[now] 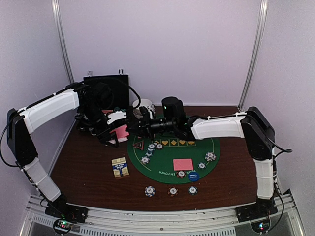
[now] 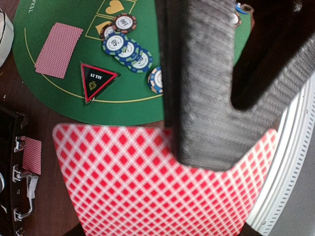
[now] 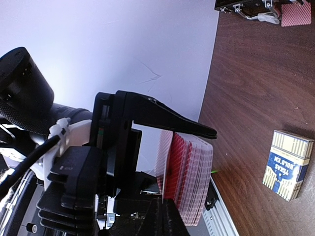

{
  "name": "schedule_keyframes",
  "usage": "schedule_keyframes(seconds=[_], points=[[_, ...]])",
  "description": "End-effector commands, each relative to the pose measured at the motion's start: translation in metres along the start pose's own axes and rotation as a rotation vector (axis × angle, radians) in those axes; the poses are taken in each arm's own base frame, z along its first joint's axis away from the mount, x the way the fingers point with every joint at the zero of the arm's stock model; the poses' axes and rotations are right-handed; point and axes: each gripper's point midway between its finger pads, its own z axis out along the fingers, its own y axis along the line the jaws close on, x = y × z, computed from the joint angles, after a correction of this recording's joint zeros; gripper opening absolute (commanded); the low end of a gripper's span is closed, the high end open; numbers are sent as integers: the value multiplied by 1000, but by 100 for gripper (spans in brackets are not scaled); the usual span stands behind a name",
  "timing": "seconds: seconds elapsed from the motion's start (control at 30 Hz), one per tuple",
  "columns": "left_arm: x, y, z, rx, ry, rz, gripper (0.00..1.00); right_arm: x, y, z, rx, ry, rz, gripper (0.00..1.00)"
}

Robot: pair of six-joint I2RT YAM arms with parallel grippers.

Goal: Distribute texas hold em gaming equipment

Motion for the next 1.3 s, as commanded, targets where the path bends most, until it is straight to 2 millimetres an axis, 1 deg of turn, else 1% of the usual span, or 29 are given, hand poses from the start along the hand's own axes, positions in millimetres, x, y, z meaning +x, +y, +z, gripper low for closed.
schedule_keyframes(seconds=[0.0, 0.1, 0.27, 0.53, 0.6, 0.67, 0.77, 0.83, 0.93, 1.1, 1.17, 1.27], points=[[-4, 4, -5, -23, -21, 18, 0, 1, 23, -8, -63, 4, -17, 0], [-4, 3, -6, -24, -22, 20, 0, 2, 18, -8, -52, 9, -9, 0], [-3, 3, -6, -25, -21, 20, 0, -3, 16, -16, -42, -6, -10, 0], [-3, 2, -7, -23, -24, 23, 0, -20, 16, -45, -32, -67, -2, 0], [-3, 2, -6, -23, -23, 23, 0, -24, 21, -52, -53, -84, -4, 0], [-3, 2, -6, -22, -23, 23, 0, -26, 23, -57, -62, -89, -1, 0], [-3, 2, -7, -24, -24, 24, 0, -29, 21, -67, -54, -103, 3, 0], [-2, 2, -7, -26, -23, 24, 0, -35, 16, -78, -44, -123, 10, 0], [-2, 2, -6, -24, -20, 23, 0, -50, 5, -100, -29, -169, 25, 0], [-2, 3, -8, -31, -22, 25, 0, -78, -20, -141, 14, -237, 46, 0], [-2, 3, -8, -32, -23, 25, 0, -94, -34, -163, 64, -278, 35, 0], [-2, 2, -7, -26, -21, 22, 0, -116, -64, -199, 194, -336, 38, 0]])
